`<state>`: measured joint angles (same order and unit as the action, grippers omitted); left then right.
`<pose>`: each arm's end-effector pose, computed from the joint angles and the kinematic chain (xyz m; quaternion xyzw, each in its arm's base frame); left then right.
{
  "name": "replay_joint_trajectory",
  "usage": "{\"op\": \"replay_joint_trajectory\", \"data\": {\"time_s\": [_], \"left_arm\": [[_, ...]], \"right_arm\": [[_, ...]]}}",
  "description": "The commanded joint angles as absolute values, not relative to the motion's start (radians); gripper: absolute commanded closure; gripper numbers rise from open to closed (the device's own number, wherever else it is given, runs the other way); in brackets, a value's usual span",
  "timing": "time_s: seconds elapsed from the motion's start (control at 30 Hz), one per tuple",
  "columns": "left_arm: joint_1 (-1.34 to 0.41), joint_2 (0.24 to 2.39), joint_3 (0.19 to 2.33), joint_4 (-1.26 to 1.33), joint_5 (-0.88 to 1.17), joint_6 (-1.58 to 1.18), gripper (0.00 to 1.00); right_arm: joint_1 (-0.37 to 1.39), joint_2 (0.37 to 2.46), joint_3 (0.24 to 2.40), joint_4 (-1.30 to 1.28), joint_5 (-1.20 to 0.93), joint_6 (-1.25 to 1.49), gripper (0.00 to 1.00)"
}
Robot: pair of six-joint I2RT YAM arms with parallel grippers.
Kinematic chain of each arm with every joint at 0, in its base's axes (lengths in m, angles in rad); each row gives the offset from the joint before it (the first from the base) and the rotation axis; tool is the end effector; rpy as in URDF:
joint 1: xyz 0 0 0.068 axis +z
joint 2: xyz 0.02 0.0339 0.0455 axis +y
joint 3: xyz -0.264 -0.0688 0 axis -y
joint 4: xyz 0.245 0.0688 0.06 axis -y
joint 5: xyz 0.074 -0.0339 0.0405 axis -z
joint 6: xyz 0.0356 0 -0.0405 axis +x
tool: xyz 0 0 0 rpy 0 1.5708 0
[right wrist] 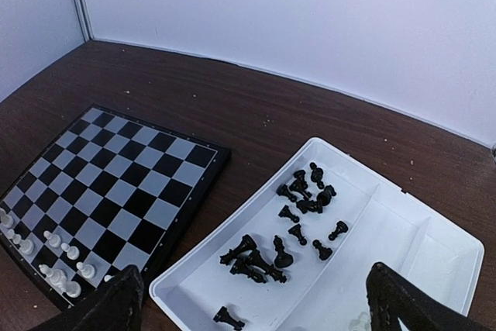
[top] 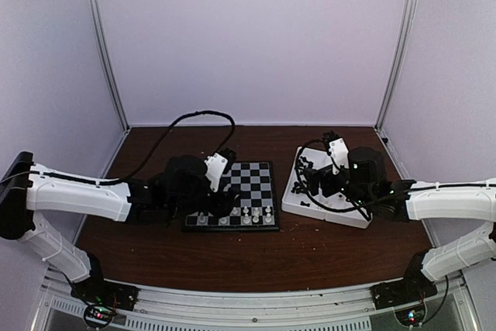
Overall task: Set up the chess pieces on the board
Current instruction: Place the chess piece on the chessboard.
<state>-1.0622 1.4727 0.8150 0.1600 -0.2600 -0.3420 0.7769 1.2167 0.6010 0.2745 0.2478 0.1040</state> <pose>0.1638 -0.2750 0.2222 0.2383 0.8209 -0.2423 0.4589 0.1954 0.1798 0.2323 -0.2003 0.7887 0.1527 0.5608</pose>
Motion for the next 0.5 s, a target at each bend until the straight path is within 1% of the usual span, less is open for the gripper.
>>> {"op": "replay_joint_trajectory", "data": {"time_s": [0.0, 0.03, 0.13, 0.17, 0.23, 0.37, 0.47], "left_arm": [[-1.058, 1.378, 0.887, -0.096, -0.403, -0.400, 0.35], [-1.058, 1.358, 0.897, -0.139, -0.419, -0.407, 0.29], [-1.057, 1.301, 0.899, -0.225, -0.479, -0.404, 0.04], [-1.056, 1.278, 0.885, -0.239, -0.506, -0.410, 0.03], [-1.055, 1.231, 0.842, -0.237, -0.559, -0.424, 0.02], [-1.043, 1.139, 0.753, -0.181, -0.575, -0.420, 0.02], [-1.030, 1.099, 0.740, -0.207, -0.570, -0.425, 0.02]], "right_arm": [[0.748, 1.211, 0.710, 0.037, 0.284, 0.220, 0.02], [0.746, 1.221, 0.749, -0.054, 0.295, 0.256, 0.04], [0.730, 1.245, 0.852, -0.289, 0.304, 0.327, 0.10], [0.721, 1.250, 0.883, -0.360, 0.301, 0.340, 0.12], [0.690, 1.266, 0.947, -0.490, 0.280, 0.362, 0.15], [0.620, 1.313, 1.039, -0.651, 0.199, 0.389, 0.32], [0.593, 1.359, 1.084, -0.703, 0.161, 0.396, 0.40]]}}
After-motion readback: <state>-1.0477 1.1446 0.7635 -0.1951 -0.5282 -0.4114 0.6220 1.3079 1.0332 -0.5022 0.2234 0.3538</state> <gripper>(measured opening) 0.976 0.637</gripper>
